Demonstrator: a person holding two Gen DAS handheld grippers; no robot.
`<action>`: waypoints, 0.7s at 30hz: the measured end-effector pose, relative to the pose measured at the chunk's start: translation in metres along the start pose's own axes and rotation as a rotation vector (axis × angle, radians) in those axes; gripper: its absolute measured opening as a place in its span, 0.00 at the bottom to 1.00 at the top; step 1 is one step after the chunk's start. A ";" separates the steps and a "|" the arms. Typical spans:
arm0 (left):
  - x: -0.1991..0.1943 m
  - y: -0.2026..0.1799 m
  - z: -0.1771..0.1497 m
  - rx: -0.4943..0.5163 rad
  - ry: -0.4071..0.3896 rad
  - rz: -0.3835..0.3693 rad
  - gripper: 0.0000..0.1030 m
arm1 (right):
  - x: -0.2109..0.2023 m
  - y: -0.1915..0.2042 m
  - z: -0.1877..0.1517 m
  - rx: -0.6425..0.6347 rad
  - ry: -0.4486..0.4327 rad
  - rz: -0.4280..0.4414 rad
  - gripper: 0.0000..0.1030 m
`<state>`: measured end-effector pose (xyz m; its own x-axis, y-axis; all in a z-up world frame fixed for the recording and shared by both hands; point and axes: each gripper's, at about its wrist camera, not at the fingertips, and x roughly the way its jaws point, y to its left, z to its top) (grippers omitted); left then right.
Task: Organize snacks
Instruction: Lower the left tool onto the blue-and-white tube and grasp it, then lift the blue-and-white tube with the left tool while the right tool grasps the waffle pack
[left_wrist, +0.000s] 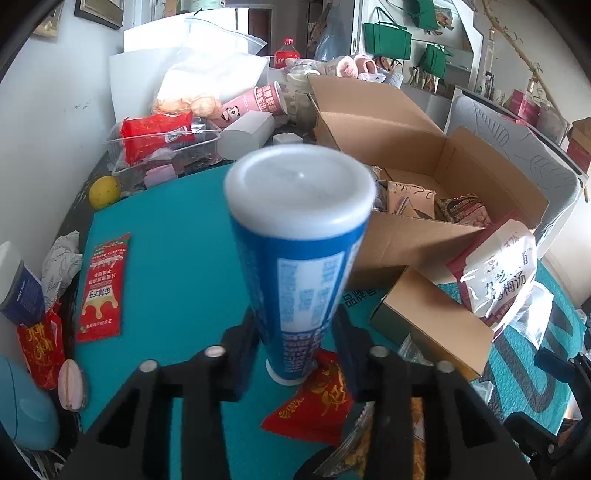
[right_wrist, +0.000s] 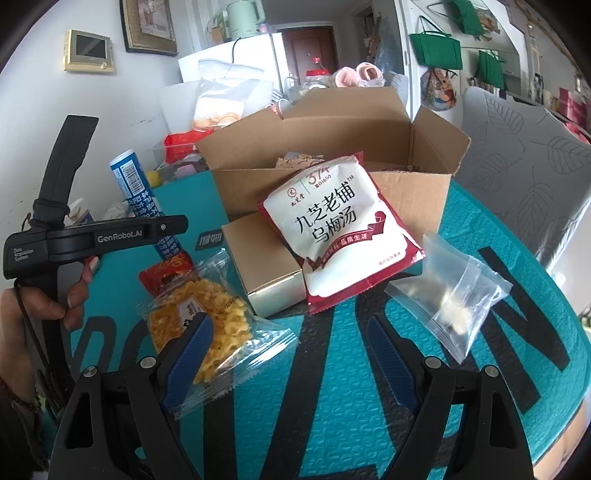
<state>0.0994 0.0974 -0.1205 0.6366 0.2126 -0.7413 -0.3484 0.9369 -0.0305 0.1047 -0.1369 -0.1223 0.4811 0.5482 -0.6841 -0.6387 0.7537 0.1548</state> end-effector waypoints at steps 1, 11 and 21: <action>0.001 0.001 0.000 -0.001 -0.009 0.003 0.27 | 0.002 -0.001 -0.001 0.006 0.007 0.004 0.84; -0.036 -0.003 -0.009 0.045 -0.046 0.011 0.27 | -0.004 -0.006 -0.009 0.031 0.009 0.010 0.84; -0.090 -0.014 -0.036 0.099 -0.078 0.021 0.27 | -0.025 -0.002 -0.023 0.033 -0.003 0.044 0.84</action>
<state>0.0223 0.0553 -0.0771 0.6826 0.2497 -0.6868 -0.2951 0.9540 0.0536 0.0804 -0.1601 -0.1219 0.4553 0.5819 -0.6738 -0.6392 0.7405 0.2076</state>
